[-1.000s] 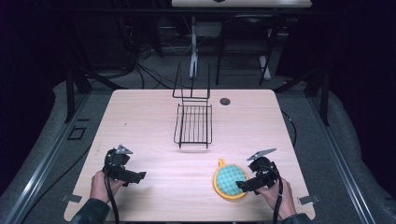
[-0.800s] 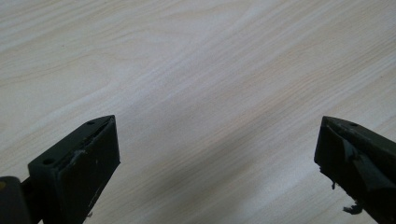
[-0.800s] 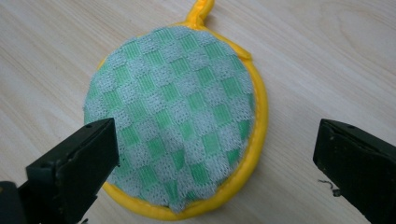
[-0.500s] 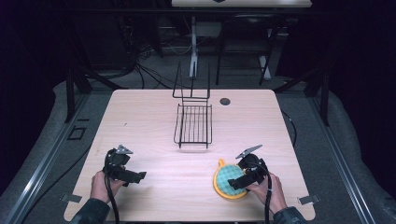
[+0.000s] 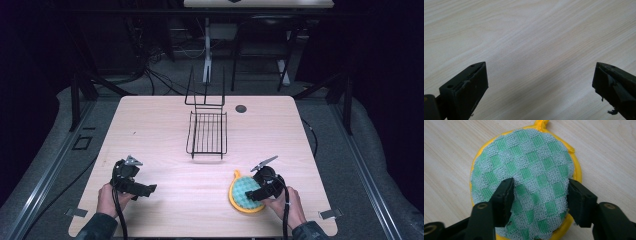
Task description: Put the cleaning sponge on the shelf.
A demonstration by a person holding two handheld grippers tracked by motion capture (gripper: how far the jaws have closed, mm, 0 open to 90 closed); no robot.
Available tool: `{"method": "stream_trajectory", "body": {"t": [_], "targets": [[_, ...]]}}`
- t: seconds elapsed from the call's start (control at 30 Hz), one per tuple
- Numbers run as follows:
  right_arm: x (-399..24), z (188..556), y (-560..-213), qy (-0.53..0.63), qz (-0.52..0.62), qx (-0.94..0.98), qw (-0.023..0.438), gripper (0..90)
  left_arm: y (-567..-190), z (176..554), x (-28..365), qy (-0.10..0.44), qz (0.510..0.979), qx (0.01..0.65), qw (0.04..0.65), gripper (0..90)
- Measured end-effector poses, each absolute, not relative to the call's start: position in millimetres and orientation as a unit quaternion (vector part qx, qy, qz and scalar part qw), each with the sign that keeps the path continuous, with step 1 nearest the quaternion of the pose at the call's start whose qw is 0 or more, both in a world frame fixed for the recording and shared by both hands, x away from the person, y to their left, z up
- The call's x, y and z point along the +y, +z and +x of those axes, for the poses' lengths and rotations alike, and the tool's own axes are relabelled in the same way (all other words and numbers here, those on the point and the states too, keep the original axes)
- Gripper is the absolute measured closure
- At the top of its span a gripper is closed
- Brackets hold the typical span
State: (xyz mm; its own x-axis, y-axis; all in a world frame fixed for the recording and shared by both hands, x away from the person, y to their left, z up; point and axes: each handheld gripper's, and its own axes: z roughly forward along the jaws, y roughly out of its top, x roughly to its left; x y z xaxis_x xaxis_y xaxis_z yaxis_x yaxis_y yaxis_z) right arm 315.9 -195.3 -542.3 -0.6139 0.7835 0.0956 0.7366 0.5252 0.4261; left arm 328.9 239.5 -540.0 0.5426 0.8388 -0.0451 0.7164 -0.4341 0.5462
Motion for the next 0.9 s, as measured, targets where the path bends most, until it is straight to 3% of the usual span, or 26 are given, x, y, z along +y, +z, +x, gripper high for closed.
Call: {"method": "stream_trajectory", "body": {"t": [0.33,0.63,0.9], "targets": [[-198.1,315.1,-541.5,0.222,0.456,0.86,0.06,70.5,-540.3,329.3,238.5,0.12,0.839,0.464,0.256,0.9],[-203.2,312.6,-534.8,0.257,0.46,0.846,0.077,87.9,-537.7,328.3,239.3,0.128,0.839,0.461,0.261,1.2],[-200.4,308.7,-526.3,0.277,0.443,0.847,0.095,88.4,-536.8,327.9,239.3,0.129,0.838,0.461,0.263,1.2]]}}
